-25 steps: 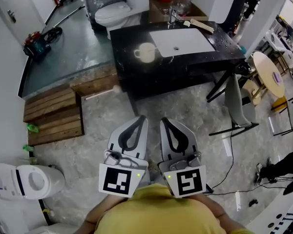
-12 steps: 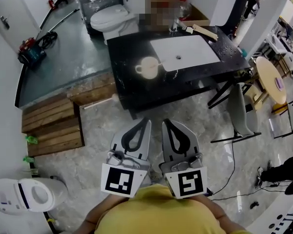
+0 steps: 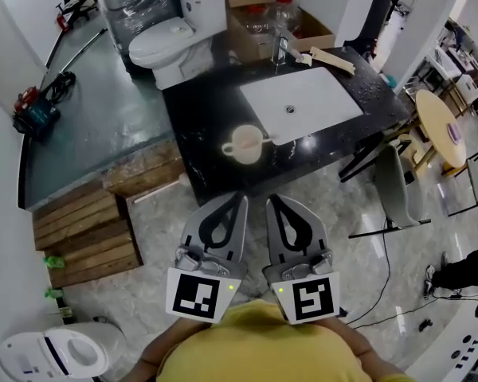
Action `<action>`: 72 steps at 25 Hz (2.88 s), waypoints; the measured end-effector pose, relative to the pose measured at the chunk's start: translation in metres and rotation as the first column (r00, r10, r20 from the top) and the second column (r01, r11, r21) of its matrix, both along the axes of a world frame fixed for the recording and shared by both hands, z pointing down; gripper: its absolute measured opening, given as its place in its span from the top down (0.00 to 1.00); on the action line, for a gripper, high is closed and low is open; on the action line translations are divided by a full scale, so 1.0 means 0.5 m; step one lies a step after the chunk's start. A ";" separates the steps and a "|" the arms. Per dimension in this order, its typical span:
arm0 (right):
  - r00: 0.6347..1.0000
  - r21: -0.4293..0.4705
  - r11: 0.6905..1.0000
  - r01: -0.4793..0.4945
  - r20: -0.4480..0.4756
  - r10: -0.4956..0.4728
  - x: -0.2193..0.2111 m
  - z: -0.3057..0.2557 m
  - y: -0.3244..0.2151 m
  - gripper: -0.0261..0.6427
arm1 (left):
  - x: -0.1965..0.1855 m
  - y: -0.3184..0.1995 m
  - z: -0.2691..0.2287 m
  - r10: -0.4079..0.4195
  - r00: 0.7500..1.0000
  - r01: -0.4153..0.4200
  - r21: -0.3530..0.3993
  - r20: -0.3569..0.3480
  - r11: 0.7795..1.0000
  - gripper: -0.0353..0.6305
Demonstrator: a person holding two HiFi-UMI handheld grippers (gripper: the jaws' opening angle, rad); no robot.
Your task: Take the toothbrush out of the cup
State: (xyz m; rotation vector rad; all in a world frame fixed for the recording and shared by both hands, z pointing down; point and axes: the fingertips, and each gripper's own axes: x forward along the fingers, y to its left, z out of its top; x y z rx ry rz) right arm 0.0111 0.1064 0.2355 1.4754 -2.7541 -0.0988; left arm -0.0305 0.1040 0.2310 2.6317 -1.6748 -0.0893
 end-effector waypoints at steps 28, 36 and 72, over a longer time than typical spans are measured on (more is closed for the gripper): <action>0.999 -0.094 0.995 -0.037 -0.030 0.035 -0.015 0.076 -0.240 0.94 | -0.014 -0.247 0.076 0.040 0.999 -0.041 -0.104 -0.013 0.994 0.93; 1.000 -0.119 0.993 0.018 -0.016 -0.020 -0.011 0.095 -0.310 0.94 | -0.004 -0.317 0.101 -0.009 1.000 0.008 -0.129 -0.006 0.992 0.93; 0.997 -0.326 0.944 -0.048 0.038 0.064 -0.024 0.211 -0.353 0.93 | 0.004 -0.393 0.182 0.128 0.992 -0.122 -0.243 0.011 0.962 0.93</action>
